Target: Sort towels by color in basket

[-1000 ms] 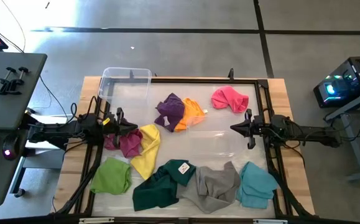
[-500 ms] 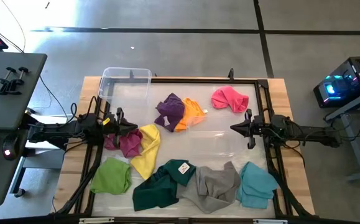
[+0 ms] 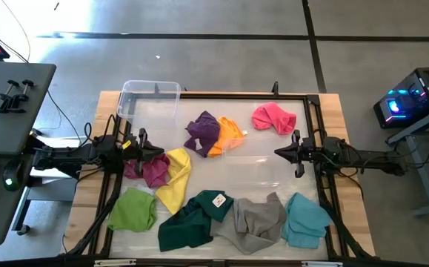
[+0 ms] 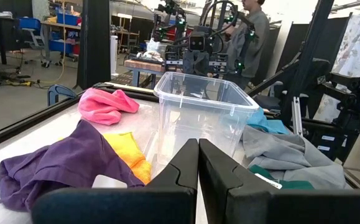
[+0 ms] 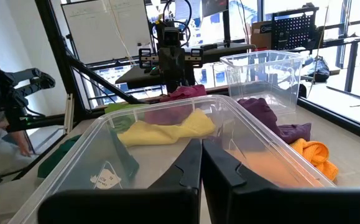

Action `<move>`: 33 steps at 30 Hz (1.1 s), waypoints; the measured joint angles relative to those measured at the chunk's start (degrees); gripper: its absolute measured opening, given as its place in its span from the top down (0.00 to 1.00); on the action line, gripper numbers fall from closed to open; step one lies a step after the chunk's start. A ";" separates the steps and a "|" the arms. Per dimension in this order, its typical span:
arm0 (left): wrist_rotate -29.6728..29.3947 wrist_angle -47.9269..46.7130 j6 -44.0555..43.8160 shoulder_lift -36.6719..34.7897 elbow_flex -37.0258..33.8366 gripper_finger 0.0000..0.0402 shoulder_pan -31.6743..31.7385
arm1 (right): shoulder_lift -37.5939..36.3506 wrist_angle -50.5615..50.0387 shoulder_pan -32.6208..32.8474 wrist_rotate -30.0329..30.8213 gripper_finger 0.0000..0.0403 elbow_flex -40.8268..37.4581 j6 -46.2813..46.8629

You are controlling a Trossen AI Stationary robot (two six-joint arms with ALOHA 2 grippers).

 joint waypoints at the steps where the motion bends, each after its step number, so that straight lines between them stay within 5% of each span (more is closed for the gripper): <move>1: 0.01 -0.01 -0.01 0.00 0.00 1.00 -0.02 | -0.01 -0.01 0.00 0.01 1.00 -0.02 0.01; 17: 0.00 0.02 -0.14 -0.02 -0.02 1.00 -0.01 | -0.02 -0.02 0.02 0.02 1.00 0.00 0.02; 23: -1.18 1.43 -7.35 -0.01 0.00 1.00 -0.02 | 0.00 0.00 0.00 0.02 1.00 -0.02 0.02; 33: -0.14 11.94 -10.06 0.16 0.00 1.00 -0.07 | -0.02 0.00 0.00 0.02 1.00 0.00 0.00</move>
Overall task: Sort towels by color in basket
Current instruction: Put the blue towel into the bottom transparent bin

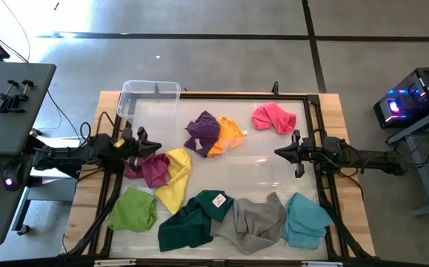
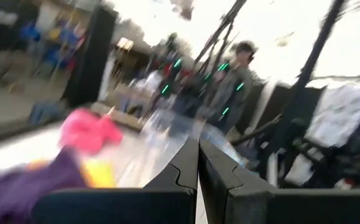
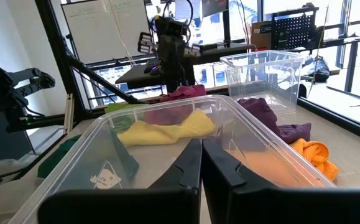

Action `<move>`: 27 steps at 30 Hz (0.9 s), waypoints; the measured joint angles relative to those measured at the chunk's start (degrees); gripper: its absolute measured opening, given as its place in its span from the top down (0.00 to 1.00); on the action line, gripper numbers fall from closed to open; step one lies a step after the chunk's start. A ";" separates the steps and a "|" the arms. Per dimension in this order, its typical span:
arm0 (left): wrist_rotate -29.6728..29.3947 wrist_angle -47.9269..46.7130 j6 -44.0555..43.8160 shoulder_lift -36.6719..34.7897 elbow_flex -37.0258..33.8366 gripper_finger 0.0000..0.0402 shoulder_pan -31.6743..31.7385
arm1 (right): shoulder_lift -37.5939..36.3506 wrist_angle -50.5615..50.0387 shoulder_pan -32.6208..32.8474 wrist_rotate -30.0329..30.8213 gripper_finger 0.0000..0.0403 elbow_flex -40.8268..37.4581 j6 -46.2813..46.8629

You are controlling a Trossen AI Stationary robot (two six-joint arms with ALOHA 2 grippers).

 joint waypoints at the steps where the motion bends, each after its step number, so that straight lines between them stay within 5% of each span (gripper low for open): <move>1: 1.32 2.57 1.14 0.29 0.00 1.00 0.00 | 0.02 -0.01 0.01 -0.01 1.00 -0.01 0.02; 5: 3.32 11.10 4.53 3.66 0.24 1.00 -0.04 | 0.02 0.00 0.00 -0.02 1.00 0.00 0.02; 16: -3.64 10.97 12.48 21.12 5.55 1.00 -0.02 | 0.04 0.00 0.00 -0.01 1.00 0.00 0.00; 27: -4.35 11.27 12.61 24.54 5.59 1.00 0.02 | 0.03 6.56 0.01 -0.03 1.00 -0.04 -7.98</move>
